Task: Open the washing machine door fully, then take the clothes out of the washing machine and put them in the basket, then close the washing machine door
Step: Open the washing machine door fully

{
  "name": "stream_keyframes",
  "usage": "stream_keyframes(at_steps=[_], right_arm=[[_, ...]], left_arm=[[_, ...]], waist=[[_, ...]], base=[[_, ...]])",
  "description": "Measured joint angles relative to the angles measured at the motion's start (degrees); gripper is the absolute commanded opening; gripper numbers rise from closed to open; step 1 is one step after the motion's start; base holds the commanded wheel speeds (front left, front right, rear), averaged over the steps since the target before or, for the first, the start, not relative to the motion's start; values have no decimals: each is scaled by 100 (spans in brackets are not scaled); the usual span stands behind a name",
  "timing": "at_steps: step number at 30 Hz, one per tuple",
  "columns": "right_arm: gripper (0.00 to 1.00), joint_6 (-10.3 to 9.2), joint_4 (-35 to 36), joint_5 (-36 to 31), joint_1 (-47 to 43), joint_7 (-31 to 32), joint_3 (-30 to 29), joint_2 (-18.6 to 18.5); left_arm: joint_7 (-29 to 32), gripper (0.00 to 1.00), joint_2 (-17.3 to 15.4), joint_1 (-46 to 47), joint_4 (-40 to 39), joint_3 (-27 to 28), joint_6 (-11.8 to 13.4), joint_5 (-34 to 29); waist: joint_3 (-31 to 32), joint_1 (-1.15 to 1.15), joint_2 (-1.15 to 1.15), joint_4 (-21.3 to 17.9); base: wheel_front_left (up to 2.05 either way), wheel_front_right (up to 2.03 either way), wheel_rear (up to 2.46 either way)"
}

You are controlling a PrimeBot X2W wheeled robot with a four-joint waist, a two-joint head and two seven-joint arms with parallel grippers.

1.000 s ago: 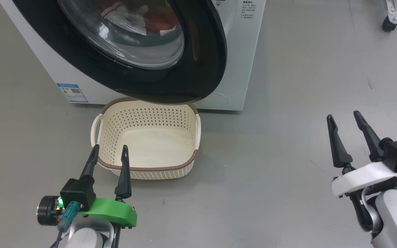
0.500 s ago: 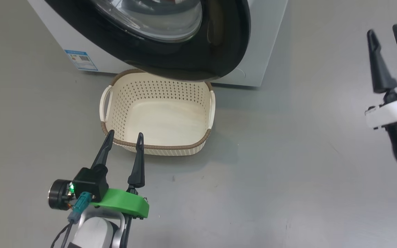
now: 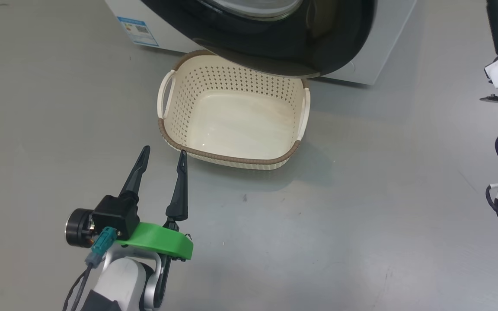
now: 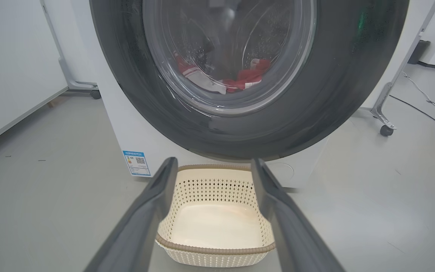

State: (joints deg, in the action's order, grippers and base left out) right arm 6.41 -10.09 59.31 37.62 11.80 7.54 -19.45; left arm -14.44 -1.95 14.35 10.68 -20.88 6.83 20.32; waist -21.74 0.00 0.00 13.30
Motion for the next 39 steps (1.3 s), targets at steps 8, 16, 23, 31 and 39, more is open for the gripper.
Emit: stream_keyframes(at_steps=[8,16,23,31,39], right_arm=[[0,-157,-260,1114,549,1166,-138,142],[0,-742,-541,1488,1093,1895,-294,118],[0,-1156,-670,1798,1510,2309,-393,181],[0,-1306,-996,1885,1624,2673,-382,164],[0,-1362,-1270,1998,1768,3085,-304,180]], left_arm=[[0,100,2,93,-20,-49,0,180],[0,100,7,141,-25,-152,0,236],[0,100,9,155,-38,-135,0,270],[0,100,10,155,-35,-121,0,270],[0,100,13,170,-35,-142,0,268]], waist=[[-201,0,0,302],[-345,0,0,590],[-441,0,0,738],[-463,0,0,796],[-513,0,0,818]], base=[[0,0,0],[0,0,0],[0,0,0],[0,0,0],[0,0,0]])
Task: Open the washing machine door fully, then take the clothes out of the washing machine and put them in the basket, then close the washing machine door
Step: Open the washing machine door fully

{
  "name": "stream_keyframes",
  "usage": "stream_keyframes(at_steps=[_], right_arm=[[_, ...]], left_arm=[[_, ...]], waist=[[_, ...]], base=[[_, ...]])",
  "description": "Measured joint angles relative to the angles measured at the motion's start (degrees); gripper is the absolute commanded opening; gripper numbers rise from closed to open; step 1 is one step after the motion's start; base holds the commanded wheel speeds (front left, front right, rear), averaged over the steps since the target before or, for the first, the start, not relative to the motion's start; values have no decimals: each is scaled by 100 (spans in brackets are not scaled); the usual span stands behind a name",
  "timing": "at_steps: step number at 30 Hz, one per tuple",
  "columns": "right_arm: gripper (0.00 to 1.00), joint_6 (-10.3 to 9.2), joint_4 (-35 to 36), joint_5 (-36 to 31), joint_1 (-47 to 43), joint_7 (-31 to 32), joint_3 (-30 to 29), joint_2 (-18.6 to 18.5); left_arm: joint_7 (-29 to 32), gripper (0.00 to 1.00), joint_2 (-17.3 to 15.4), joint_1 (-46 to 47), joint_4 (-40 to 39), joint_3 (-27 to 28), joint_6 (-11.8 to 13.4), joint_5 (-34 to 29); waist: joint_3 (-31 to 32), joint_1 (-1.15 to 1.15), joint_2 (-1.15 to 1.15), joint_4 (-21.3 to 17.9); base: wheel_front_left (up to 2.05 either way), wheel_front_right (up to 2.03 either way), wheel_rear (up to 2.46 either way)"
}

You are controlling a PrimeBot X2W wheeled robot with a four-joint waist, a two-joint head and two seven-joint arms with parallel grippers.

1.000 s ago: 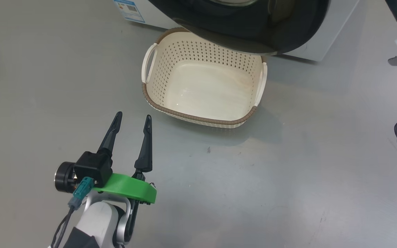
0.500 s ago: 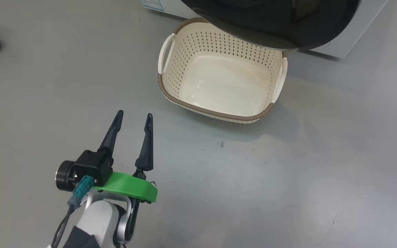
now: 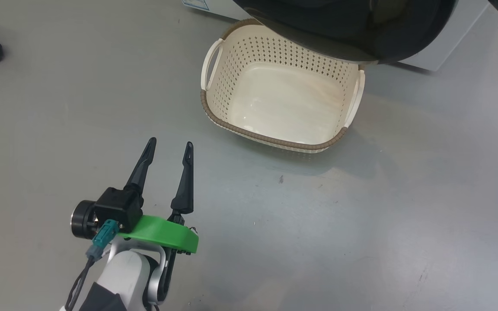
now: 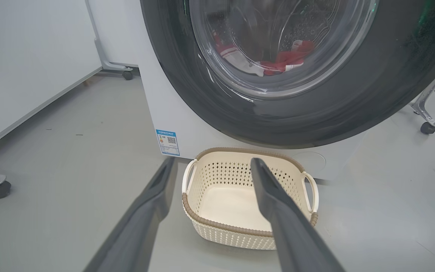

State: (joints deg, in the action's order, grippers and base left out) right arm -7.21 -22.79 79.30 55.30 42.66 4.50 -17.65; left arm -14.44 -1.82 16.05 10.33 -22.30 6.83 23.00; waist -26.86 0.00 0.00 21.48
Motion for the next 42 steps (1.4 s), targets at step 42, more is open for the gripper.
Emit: stream_keyframes(at_steps=[42], right_arm=[[0,-10,-1367,1346,-422,1440,-137,867]], left_arm=[[0,100,4,-55,153,-65,0,-85]], waist=[[519,0,0,136]], base=[[0,0,0]])
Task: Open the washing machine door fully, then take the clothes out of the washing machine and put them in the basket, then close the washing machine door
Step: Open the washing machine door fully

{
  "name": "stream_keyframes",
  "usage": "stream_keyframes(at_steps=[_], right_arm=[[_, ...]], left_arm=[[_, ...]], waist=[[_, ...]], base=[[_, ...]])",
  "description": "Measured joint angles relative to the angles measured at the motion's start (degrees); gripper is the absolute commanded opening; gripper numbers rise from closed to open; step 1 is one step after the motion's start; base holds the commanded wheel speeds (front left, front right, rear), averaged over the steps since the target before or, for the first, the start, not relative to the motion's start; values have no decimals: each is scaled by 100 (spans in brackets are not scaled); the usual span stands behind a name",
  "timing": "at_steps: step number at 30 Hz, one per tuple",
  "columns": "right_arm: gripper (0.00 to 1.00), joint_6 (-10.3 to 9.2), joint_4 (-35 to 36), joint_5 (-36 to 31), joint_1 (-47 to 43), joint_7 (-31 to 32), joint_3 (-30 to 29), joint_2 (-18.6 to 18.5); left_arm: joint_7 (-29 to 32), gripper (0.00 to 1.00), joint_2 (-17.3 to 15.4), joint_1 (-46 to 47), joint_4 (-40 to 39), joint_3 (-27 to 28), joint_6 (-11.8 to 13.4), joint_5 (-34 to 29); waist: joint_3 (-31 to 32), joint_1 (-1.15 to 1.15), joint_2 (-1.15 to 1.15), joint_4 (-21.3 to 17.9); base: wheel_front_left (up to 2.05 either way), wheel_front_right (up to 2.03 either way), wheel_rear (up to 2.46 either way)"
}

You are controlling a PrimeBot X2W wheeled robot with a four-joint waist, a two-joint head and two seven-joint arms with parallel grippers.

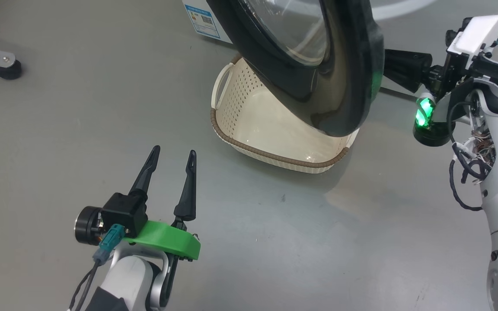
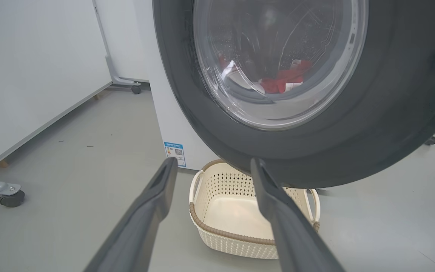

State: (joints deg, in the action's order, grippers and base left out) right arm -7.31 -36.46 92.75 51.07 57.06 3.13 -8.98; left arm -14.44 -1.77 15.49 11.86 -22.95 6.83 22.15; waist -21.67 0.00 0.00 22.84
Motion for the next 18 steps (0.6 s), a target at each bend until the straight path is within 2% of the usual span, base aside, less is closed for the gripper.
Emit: stream_keyframes(at_steps=[18], right_arm=[[0,1,138,210,-364,282,430,408]], left_arm=[[0,100,0,-25,-13,-16,0,0]], waist=[[83,0,0,55]], base=[[0,0,0]])
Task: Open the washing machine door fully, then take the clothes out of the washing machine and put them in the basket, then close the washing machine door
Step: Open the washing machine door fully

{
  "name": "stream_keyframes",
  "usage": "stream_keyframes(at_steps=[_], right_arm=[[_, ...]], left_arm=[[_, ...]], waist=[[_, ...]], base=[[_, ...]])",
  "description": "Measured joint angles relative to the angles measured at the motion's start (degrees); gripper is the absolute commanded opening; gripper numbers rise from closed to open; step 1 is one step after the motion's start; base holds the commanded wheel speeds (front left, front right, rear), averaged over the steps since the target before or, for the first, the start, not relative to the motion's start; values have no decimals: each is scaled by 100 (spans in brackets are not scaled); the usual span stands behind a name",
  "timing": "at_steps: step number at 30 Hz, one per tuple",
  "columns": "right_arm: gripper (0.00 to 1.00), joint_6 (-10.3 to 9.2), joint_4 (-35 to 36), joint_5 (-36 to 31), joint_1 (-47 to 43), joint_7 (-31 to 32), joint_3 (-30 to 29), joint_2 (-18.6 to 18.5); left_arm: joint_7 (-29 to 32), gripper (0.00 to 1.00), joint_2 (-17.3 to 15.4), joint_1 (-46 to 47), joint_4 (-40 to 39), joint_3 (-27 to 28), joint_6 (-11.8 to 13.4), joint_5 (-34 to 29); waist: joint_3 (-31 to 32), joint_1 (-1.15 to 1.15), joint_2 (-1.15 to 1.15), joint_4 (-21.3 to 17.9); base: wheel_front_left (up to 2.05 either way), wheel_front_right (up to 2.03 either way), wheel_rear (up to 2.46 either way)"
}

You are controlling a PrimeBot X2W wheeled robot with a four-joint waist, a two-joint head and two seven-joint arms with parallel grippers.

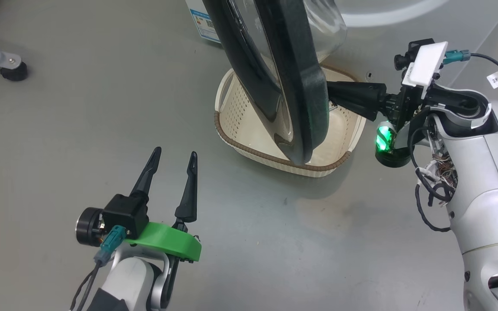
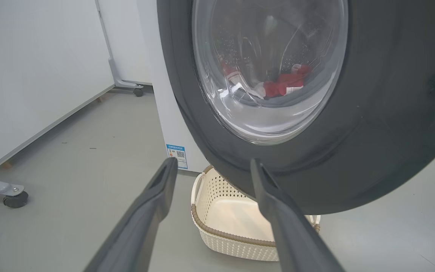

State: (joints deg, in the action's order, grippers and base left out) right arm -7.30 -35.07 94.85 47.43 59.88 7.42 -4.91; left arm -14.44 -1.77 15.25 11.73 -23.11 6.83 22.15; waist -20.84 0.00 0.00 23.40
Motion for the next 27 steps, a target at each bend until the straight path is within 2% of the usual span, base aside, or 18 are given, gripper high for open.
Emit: stream_keyframes(at_steps=[20,27], right_arm=[[0,0,525,388,-479,116,672,86],[0,-1,845,811,-615,80,1099,78]], left_arm=[[0,100,-1,-99,-48,-31,0,36],[0,100,-1,-101,-48,-36,0,52]], waist=[[50,0,0,107],[46,0,0,132]], base=[[0,0,0],[0,0,0]])
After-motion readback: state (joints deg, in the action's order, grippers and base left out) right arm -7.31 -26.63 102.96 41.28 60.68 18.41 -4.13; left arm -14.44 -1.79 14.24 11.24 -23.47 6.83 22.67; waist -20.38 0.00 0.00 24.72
